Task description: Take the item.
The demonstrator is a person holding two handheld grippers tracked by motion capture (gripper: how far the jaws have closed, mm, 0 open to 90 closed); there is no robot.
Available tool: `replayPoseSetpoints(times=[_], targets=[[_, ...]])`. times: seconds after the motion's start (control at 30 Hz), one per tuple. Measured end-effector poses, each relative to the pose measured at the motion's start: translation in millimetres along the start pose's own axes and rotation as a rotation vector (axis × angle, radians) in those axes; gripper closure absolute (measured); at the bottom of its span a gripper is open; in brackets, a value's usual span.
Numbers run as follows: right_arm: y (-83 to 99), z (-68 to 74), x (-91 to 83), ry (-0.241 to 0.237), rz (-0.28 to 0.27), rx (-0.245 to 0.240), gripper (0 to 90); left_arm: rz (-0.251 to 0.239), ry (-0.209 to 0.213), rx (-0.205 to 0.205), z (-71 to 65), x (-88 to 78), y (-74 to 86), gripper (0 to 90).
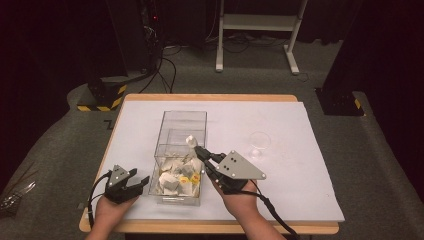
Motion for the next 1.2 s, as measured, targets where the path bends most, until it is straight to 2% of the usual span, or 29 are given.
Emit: replayPoseSetpoints(times=[0.57, 0.87, 1.2], targets=[[-19.1, -34.8, -21.5, 0.088, -0.035, -0.005, 89.4, 0.01, 0.004, -0.002, 0.2, 0.7, 0.5, 40.2], [-21.9, -53.1, -27.7, 0.136, -0.036, -0.007, 89.4, 0.005, 0.0, -0.002, 0.3, 0.4, 0.2, 40.3], [-17.6, -81.6, -35.5, 0.21, -0.024, -0.004, 89.4, 0.017, 0.008, 0.002, 0.3, 1.4, 0.7, 40.3]])
Point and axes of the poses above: each handheld gripper's, and its own axes: x roughly forward along the jaws, y roughly out of its underside, z roughly to its left, the point moved 8 cm from there along x, roughly forward along the jaws, and after that the axes turned 9 degrees about x, right-handed, at the moved point
